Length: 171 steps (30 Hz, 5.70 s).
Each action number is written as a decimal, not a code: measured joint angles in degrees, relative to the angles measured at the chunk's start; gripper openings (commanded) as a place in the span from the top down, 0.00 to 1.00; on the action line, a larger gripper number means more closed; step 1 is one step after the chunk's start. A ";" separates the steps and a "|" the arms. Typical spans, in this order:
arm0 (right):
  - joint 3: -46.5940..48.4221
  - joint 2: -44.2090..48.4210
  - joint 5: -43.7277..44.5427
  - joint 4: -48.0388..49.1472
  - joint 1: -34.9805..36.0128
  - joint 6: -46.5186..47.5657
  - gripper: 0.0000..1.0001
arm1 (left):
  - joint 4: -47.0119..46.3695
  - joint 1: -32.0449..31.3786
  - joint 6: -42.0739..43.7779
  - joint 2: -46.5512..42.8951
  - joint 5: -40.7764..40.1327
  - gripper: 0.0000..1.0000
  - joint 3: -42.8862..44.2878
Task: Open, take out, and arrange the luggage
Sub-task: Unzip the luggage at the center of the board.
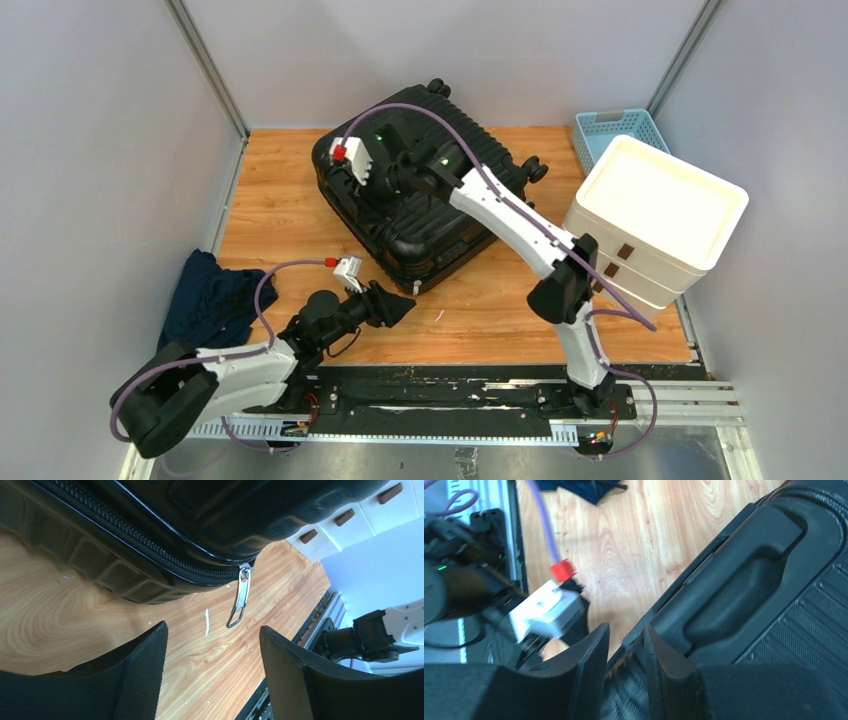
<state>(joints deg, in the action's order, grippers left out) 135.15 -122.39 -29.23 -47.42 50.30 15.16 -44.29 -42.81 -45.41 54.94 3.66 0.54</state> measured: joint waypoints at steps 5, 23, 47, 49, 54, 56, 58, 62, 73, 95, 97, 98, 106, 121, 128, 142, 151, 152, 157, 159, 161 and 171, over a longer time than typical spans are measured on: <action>-10.10 10.40 -3.45 -0.76 -1.09 4.00 0.64 | -7.26 0.00 -1.53 9.16 1.55 0.36 0.87; -32.72 23.82 -8.33 1.16 -5.35 8.96 0.63 | -33.57 0.17 -11.67 32.48 6.71 1.00 5.01; -1.49 0.90 -2.45 0.39 0.87 5.40 0.51 | -19.67 1.49 -8.11 12.09 -0.98 1.00 -0.09; -0.66 -1.14 0.87 0.92 1.09 4.94 0.41 | -15.58 1.51 -7.52 8.44 -1.75 1.00 -0.09; -0.68 -3.58 7.19 2.75 1.25 5.09 0.38 | -1.60 1.55 -5.29 -4.70 -4.79 1.00 -0.07; -0.92 -3.54 9.66 2.93 1.79 5.68 0.37 | 3.32 1.64 -4.52 -9.94 -5.79 1.00 -0.07; -1.97 -3.34 11.47 3.80 2.29 6.47 0.37 | 7.98 1.75 -4.04 -15.32 -6.45 1.00 -0.07; -6.58 -1.18 14.03 6.67 2.99 8.39 0.38 | 13.94 1.77 -3.72 -21.49 -6.38 1.00 -0.07; -18.32 7.74 20.00 5.81 1.29 10.62 0.39 | 28.89 1.77 -0.44 -27.08 -7.61 1.00 -0.04; -57.18 43.91 -19.04 0.13 -8.37 19.15 0.37 | 32.83 20.81 13.92 -12.02 17.03 0.15 25.16; -64.06 46.31 -22.23 2.32 -10.25 18.93 0.38 | 29.55 25.31 8.94 -7.91 19.56 0.25 24.52; -67.01 47.21 -23.67 3.43 -11.80 18.49 0.39 | 28.52 26.23 6.60 -6.91 19.76 0.32 23.85; -78.40 48.98 -31.21 15.15 -16.06 15.15 0.39 | 21.68 26.93 -7.91 -8.44 11.04 0.46 17.22; -89.64 48.96 -30.62 34.03 -16.26 4.13 0.39 | 5.27 26.93 -18.97 5.31 4.55 0.49 16.17; -91.49 49.55 -29.53 37.24 -17.57 -1.51 0.39 | 0.44 26.93 -21.75 11.19 3.69 0.53 16.17; -94.36 50.97 -22.51 40.41 -19.71 -8.17 0.39 | -10.88 26.93 -26.60 23.89 5.11 0.62 18.05; -100.10 50.82 -14.95 51.56 -19.89 -16.57 0.40 | -21.53 26.99 -32.33 31.89 7.37 0.94 18.56; -101.15 50.82 -14.64 54.10 -19.89 -17.55 0.40 | -22.82 26.99 -33.00 32.79 7.63 0.96 18.56; -104.39 50.07 -14.21 64.04 -19.98 -21.92 0.42 | -27.71 27.02 -35.43 35.78 8.63 1.00 18.51; -105.94 49.75 -14.23 68.54 -19.98 -24.50 0.43 | -28.00 27.04 -35.71 35.78 8.68 1.00 18.43; -107.16 49.42 -14.19 72.17 -19.98 -26.45 0.45 | -28.00 27.04 -35.85 35.63 8.63 1.00 18.32; -108.13 47.71 -10.99 77.83 -19.96 -28.26 0.92 | -23.47 27.36 -35.28 31.67 7.65 1.00 17.99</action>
<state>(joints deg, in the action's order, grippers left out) 27.03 -74.67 -40.23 30.41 30.35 -13.10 -67.77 -15.44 -80.68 86.61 11.31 18.52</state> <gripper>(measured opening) 0.243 0.260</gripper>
